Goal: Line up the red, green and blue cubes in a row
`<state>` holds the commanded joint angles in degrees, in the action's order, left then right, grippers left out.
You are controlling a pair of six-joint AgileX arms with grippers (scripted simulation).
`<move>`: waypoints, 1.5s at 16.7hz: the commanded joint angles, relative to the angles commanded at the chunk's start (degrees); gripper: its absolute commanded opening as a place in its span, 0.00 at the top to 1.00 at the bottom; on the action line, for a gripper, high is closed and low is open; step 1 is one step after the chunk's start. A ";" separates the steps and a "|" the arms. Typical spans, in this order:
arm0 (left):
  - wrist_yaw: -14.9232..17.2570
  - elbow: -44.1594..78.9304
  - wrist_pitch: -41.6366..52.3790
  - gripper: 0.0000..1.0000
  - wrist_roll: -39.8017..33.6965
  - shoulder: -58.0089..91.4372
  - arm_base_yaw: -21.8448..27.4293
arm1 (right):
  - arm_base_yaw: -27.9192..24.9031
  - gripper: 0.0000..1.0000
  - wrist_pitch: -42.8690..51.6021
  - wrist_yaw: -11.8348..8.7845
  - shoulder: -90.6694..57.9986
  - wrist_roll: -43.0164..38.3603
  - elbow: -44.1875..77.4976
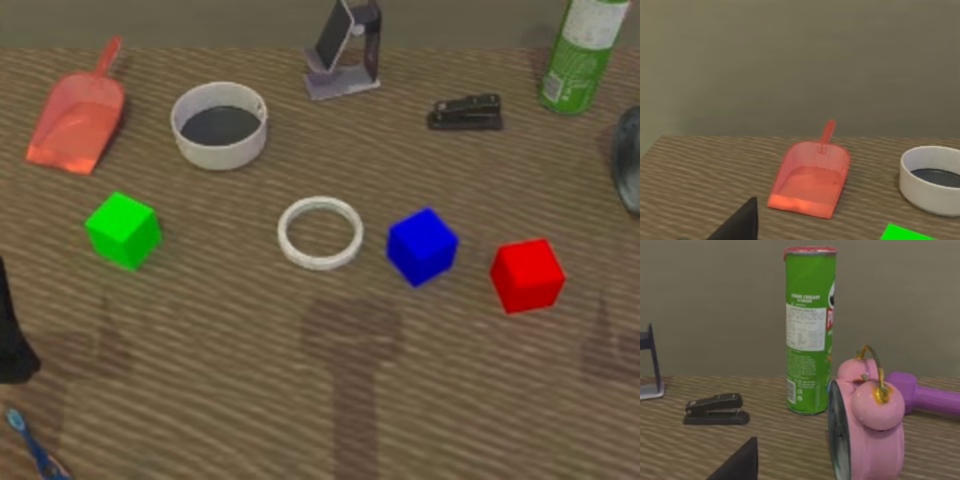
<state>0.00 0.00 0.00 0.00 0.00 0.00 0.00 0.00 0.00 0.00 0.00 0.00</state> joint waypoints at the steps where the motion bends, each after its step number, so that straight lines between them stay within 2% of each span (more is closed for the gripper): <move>1: 0.00 0.00 0.00 0.00 0.00 0.00 0.00 | 0.00 0.00 0.00 0.00 0.00 0.00 0.00; 5: 0.00 0.00 0.00 0.00 0.00 0.00 0.00 | -0.66 0.00 2.42 0.09 -3.55 -0.30 3.51; 9: 0.00 0.00 0.00 0.00 0.00 0.00 0.00 | -3.17 0.00 10.48 0.01 -16.81 -1.20 15.59; 20: 0.00 0.00 0.00 0.00 0.00 0.00 0.00 | -13.10 0.00 44.71 -0.02 -83.72 -4.79 62.97; 25: 0.00 0.00 0.00 0.00 0.00 0.00 0.00 | -16.58 0.00 56.88 0.09 -105.92 -6.22 80.67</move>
<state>0.00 0.00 0.00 0.00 0.00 0.00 -16.58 56.88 0.09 -105.92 -6.22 80.67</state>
